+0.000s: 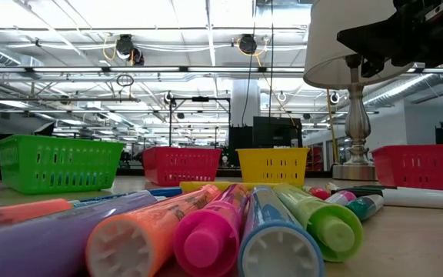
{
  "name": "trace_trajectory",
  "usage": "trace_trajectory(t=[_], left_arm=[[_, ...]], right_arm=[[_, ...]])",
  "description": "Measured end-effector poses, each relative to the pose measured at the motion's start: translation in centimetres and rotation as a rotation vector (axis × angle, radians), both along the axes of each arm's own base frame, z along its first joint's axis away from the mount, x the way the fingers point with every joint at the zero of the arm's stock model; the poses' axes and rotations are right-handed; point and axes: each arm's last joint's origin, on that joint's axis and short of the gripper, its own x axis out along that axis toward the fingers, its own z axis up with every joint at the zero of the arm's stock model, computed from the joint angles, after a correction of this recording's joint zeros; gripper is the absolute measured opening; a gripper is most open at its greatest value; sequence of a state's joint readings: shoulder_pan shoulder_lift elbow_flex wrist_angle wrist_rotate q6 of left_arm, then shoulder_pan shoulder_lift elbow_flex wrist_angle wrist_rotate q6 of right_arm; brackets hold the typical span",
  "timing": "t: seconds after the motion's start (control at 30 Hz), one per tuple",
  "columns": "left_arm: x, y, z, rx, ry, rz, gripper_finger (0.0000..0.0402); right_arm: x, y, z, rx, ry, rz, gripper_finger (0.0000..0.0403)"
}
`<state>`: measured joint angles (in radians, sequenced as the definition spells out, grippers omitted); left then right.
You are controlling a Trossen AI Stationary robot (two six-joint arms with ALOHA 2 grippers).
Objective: Pick & Place Markers
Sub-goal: Adjust the highlighters on the table, then put the top yellow pen into the yellow bin
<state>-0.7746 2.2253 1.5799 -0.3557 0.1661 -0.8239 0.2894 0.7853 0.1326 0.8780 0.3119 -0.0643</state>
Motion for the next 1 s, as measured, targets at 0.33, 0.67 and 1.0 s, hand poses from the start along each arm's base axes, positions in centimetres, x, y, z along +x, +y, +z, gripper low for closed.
trace_trajectory(t=[0.33, 0.67, 1.0], left_arm=[[0.4, 1.9, 0.8, 0.086, 0.024, -0.026, 0.0004], [1.5, 4.3, 1.5, 0.166, 0.005, -0.027, 0.0009], [1.9, 5.1, 1.4, 0.198, -0.003, -0.038, 0.0011]], right_arm=[[0.0, 0.0, 0.0, 0.0, 0.0, 0.0, 0.0], [0.0, 0.0, -0.1, -0.002, 0.008, 0.001, 0.0], [0.0, 0.0, -0.1, -0.004, 0.014, 0.001, 0.0]])
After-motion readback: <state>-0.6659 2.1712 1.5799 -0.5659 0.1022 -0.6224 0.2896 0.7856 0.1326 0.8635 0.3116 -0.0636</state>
